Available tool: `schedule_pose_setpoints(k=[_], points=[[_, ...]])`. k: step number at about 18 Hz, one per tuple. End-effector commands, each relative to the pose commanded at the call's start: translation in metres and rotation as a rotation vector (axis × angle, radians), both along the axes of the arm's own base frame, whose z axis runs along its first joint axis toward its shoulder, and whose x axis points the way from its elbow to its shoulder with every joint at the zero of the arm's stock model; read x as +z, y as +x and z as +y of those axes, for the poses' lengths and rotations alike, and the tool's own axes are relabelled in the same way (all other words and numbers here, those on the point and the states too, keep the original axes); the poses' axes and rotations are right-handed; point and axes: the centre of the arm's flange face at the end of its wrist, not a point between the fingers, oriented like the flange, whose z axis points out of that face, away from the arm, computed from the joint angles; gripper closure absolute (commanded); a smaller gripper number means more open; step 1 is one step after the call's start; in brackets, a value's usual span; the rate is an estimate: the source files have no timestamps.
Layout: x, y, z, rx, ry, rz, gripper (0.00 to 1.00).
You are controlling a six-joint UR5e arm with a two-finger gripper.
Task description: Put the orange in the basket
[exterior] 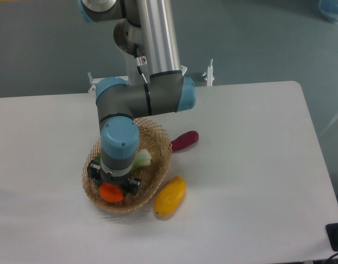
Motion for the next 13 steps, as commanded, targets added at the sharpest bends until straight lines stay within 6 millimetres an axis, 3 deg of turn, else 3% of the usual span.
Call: schedule_pose_setpoints(k=[3,6,7,9,11,12,13], points=[[0.004,-0.001,0.000,-0.001,0.004,0.006,0.00],[0.027,-0.007,0.001,-0.001,0.040,0.040,0.00],[0.044,-0.014,0.001,0.005,0.054,0.076,0.00],[0.081,-0.049,-0.016,0.028,0.035,0.214,0.00],[0.096,-0.058,-0.021,0.004,0.049,0.247,0.00],[0.100,-0.073,-0.028,0.010,0.050,0.254,0.00],[0.122,-0.091,-0.040,0.038,0.073,0.278,0.00]])
